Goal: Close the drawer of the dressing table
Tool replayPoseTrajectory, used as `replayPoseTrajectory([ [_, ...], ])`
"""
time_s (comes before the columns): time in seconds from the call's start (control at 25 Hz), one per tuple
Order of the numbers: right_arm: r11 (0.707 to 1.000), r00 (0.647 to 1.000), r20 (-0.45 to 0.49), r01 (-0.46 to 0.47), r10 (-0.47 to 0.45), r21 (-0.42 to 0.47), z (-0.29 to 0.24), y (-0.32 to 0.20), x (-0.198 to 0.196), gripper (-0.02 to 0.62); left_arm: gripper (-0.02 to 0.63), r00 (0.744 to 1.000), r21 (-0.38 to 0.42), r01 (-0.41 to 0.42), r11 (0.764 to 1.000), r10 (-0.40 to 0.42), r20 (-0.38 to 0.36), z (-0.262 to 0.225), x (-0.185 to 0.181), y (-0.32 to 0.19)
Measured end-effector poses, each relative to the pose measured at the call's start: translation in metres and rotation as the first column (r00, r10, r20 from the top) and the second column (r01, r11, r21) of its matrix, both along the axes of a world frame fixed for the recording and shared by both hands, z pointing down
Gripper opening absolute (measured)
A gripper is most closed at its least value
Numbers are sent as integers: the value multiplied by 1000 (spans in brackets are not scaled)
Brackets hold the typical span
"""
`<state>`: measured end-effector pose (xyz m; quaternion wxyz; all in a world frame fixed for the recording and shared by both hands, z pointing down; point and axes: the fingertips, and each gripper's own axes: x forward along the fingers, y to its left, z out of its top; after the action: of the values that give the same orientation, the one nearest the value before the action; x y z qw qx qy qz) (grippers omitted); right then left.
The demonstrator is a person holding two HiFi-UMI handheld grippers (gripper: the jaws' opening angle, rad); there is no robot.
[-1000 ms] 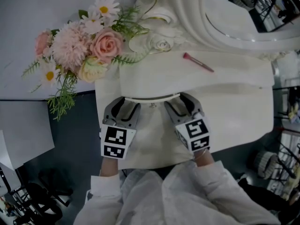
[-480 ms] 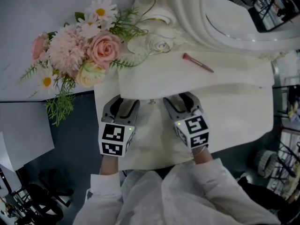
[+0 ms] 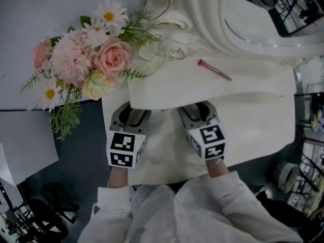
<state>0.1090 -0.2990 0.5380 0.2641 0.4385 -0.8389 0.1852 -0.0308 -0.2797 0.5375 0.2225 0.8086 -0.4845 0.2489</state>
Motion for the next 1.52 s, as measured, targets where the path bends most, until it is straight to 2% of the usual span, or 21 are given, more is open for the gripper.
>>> replayPoseTrajectory([
  [0.4,1000,1000,10,-19,19,-12,0,-4,0,195,187,1000,3,7,1000,-7,6,0,0,-4],
  [0.88,999,999,11,-30,31,-20,1,-6,0,205,227,999,-10,36,999,-36,12,0,-4,-6],
  [1.08,999,1000,11,-27,28,-18,1,-5,0,206,235,999,-22,35,999,-35,0,0,-4,-6],
  [1.2,1000,1000,14,-18,18,-19,1,-4,0,206,233,999,-32,36,999,-37,-36,0,-1,-5],
  [1.52,999,997,77,-19,22,-39,-3,7,-2,204,233,997,-30,37,999,-39,-66,-6,4,5],
])
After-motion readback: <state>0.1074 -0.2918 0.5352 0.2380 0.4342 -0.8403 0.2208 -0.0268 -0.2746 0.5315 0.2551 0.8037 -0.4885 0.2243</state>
